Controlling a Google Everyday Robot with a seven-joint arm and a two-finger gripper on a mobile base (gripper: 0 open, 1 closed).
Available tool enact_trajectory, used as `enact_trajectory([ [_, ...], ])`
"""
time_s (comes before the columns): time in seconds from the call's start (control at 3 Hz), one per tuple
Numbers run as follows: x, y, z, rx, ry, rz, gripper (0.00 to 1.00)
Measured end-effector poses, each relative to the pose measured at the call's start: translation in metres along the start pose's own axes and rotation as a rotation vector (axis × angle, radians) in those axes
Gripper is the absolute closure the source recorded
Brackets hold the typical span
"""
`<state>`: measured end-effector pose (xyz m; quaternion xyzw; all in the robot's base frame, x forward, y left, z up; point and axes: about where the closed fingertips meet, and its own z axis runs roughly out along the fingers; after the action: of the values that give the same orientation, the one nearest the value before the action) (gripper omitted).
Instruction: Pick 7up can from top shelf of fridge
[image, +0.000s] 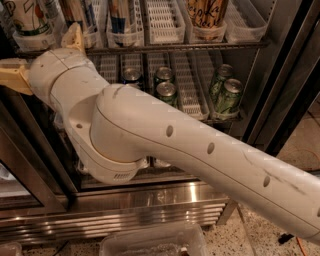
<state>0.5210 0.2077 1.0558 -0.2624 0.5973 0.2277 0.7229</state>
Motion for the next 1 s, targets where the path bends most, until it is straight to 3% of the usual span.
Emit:
enact_trajectory([
  [0.67,0.001,0.003,0.005,0.018,-0.027,0.040,0.00],
  [1.0,0.004,-0.010,0.011,0.075,-0.004,0.041,0.00],
])
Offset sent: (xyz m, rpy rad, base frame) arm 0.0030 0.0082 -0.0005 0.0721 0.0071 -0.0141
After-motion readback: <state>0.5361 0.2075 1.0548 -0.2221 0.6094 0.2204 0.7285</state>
